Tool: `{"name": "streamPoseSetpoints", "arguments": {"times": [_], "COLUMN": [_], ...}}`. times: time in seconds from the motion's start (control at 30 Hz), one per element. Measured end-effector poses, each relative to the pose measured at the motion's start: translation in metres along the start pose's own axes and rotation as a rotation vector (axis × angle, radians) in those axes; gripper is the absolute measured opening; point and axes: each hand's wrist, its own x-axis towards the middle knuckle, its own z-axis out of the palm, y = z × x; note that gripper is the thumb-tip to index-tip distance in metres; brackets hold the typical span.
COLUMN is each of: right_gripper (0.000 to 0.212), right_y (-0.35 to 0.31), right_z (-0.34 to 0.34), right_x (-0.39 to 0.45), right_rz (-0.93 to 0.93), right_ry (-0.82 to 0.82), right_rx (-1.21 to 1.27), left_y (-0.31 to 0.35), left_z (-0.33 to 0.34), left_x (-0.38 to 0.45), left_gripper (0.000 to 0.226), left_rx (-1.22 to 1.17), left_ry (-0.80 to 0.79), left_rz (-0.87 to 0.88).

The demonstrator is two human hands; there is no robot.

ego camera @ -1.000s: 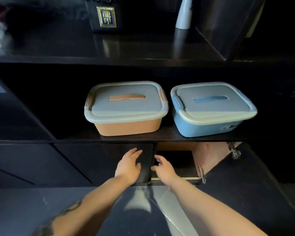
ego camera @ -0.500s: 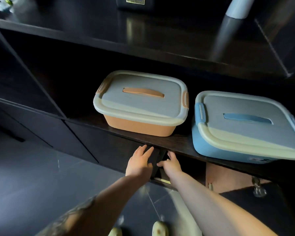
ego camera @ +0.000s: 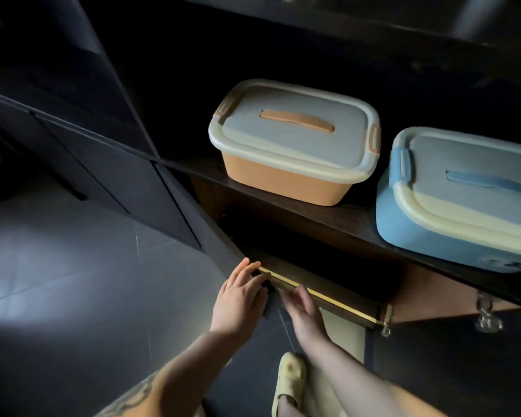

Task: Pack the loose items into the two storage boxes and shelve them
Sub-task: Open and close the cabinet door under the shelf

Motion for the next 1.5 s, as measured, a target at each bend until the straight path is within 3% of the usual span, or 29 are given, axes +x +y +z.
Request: {"name": "streamPoseSetpoints", "arguments": {"times": [0.13,0.37,0.53,0.67,0.73,0.8,0.93,0.97,1.07,1.13,1.23,1.33,1.43,1.5], "right_gripper": [0.02,0.008,0.017,0.038,0.036,0.024,0.04,0.037,0.014,0.042,0.055,0.052,0.048,0.044], "right_y": [0.008,0.017,-0.006,-0.036,-0.048,-0.056,-0.065,-0.068,-0.08,-0.079,-0.09,-0.102,-0.116,-0.134], "right_z": [0.037,0.143,0.241,0.304,0.339,0.37,0.4,0.407,0.401,0.382,0.336,0.282,0.222,0.165], "right_x": [-0.026,-0.093,-0.122,-0.12,-0.117,-0.116,-0.115,-0.111,-0.102,-0.088,-0.072,-0.057,-0.046,-0.035], "right_rz": [-0.014,-0.014,0.142,0.085,0.076,0.161,0.278,0.261,0.029,-0.13,-0.14,-0.156,-0.193,-0.229], "right_ry": [-0.002,-0.16,-0.209,-0.298,-0.274,-0.196,-0.201,-0.24,-0.386,-0.443,-0.364,-0.245,-0.12,0.003], "right_rx": [-0.112,-0.185,-0.144,-0.384,-0.509,-0.401,-0.077,-0.145,-0.331,-0.493,-0.426,-0.35,-0.269,-0.251], "left_y": [-0.029,-0.109,-0.175,-0.213,-0.227,-0.239,-0.262,-0.267,-0.279,-0.282,-0.274,-0.232,-0.175,-0.127], "left_z": [-0.025,-0.086,-0.137,-0.168,-0.182,-0.194,-0.213,-0.219,-0.233,-0.238,-0.235,-0.221,-0.2,-0.188], "left_x": [-0.027,-0.095,-0.14,-0.15,-0.149,-0.146,-0.135,-0.132,-0.123,-0.117,-0.104,-0.081,-0.046,-0.006], "left_gripper": [0.027,0.018,0.039,0.044,0.046,0.045,0.048,0.05,0.064,0.059,0.051,0.048,0.047,0.046], "left_rx": [-0.008,-0.062,-0.152,-0.252,-0.343,-0.393,-0.317,-0.304,-0.251,-0.176,-0.132,-0.029,-0.097,-0.232], "left_ry": [-0.017,-0.027,0.053,0.058,0.092,0.12,0.135,0.132,0.123,0.172,0.31,0.288,0.219,0.135], "left_rz": [0.07,0.112,-0.14,-0.317,-0.421,-0.487,-0.562,-0.574,-0.57,-0.567,-0.626,-0.616,-0.495,-0.32]}}
